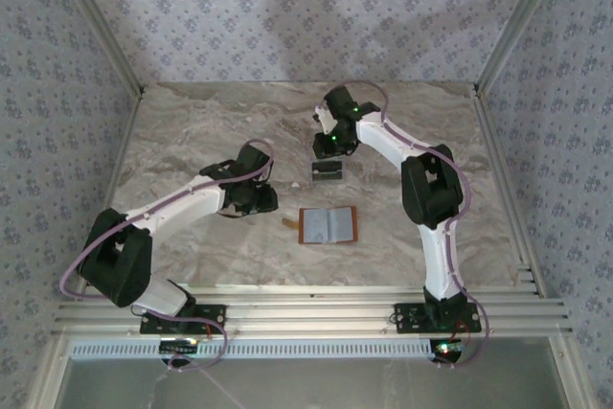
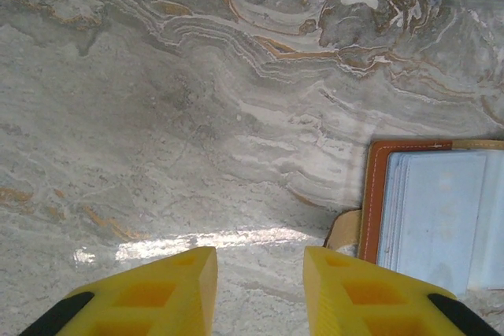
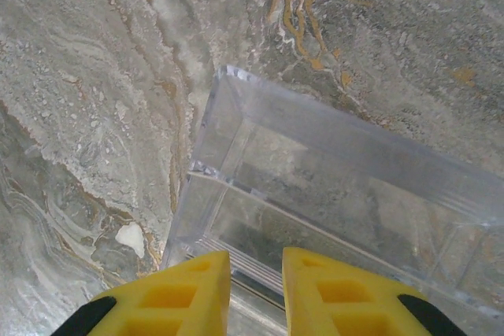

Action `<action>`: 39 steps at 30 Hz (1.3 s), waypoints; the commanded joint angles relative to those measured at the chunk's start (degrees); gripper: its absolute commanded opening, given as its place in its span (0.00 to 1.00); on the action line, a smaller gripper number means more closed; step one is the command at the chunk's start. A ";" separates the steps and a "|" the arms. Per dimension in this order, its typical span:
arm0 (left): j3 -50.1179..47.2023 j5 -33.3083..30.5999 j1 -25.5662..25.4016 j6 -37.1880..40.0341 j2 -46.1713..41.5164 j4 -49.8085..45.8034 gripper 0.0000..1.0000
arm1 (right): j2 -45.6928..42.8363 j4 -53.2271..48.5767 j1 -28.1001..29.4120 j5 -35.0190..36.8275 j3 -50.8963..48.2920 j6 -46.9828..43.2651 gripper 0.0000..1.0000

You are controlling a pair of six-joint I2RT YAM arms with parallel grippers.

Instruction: Take the credit cards out of the card holder

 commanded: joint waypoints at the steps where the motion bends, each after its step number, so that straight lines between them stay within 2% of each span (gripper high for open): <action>1: -0.31 -1.03 -0.25 0.30 -1.72 -1.68 0.35 | 0.34 -0.31 -0.30 1.37 2.97 0.51 0.26; 8: 0.11 -1.03 -0.22 0.27 -1.64 -1.53 0.35 | -1.78 1.68 -0.11 2.00 2.87 1.01 0.26; 25: 0.39 -1.03 -0.23 0.68 -1.83 -2.15 0.35 | 3.98 2.48 -0.88 1.30 2.41 1.16 0.26; 39: 1.27 -1.51 -0.26 0.89 -1.54 -1.42 0.35 | -6.42 -1.47 0.90 5.36 1.28 0.63 0.26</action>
